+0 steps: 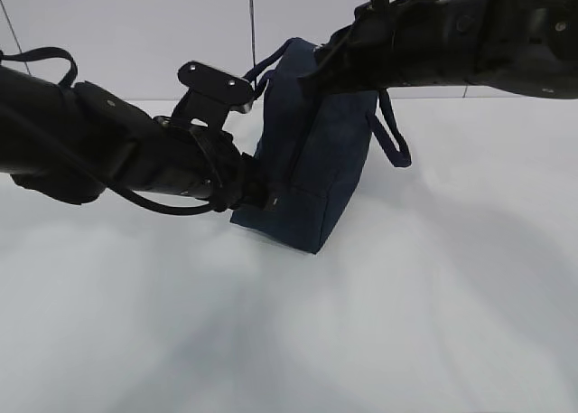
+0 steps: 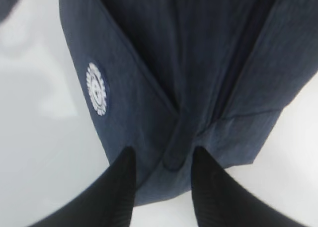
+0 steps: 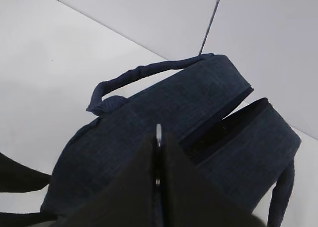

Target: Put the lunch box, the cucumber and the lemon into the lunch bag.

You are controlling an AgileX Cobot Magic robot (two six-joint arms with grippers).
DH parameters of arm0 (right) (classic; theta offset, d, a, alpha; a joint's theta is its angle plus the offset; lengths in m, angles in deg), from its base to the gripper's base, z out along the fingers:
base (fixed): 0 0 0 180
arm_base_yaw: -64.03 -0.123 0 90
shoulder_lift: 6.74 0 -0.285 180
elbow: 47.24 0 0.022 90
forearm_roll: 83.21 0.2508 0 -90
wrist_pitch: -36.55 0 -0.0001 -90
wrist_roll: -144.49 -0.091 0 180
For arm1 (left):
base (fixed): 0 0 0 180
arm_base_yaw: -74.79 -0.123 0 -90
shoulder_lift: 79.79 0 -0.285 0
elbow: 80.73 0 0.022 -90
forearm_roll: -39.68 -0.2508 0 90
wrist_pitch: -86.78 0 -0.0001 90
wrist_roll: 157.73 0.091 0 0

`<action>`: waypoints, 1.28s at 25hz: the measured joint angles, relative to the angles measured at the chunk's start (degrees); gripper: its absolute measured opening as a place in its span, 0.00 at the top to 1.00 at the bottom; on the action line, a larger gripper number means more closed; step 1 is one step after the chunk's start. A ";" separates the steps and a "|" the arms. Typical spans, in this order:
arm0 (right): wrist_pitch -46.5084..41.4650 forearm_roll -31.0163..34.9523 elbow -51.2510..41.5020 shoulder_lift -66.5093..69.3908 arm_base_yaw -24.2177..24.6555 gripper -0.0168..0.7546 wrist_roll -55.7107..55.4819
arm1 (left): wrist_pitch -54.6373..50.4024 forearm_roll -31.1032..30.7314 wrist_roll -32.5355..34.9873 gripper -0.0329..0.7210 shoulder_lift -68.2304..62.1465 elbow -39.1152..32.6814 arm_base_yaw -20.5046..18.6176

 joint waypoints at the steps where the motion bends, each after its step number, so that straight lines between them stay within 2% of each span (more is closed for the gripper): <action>1: 0.00 0.00 0.00 0.00 0.00 0.98 -0.15 | 0.00 -0.03 0.00 0.59 0.52 0.00 0.00; 3: 0.05 0.00 0.00 0.00 0.00 0.98 -0.23 | 0.00 -0.13 0.00 0.57 1.12 0.00 0.00; 8: 0.28 0.00 0.00 0.00 0.00 0.98 -1.54 | -0.20 -1.16 0.00 0.43 1.57 0.98 0.00; 10: 0.32 0.00 0.00 0.00 0.00 0.98 -1.67 | -0.20 -1.58 0.00 0.41 1.57 2.49 0.00; 22: 1.31 0.00 0.00 0.00 0.00 0.98 -4.11 | -0.34 -7.57 0.00 0.40 0.18 9.87 0.00; 25: 1.31 -0.10 0.00 0.00 0.00 0.98 -4.21 | -0.61 -7.96 0.00 0.50 -0.87 10.67 0.00; 30: 1.31 -0.21 0.00 0.00 0.00 0.98 -4.32 | -1.17 -7.99 0.00 0.84 -1.12 10.81 0.00; 32: 1.31 -0.21 0.00 0.00 0.00 0.98 -4.40 | -1.32 -8.09 0.00 0.94 -1.12 10.81 0.00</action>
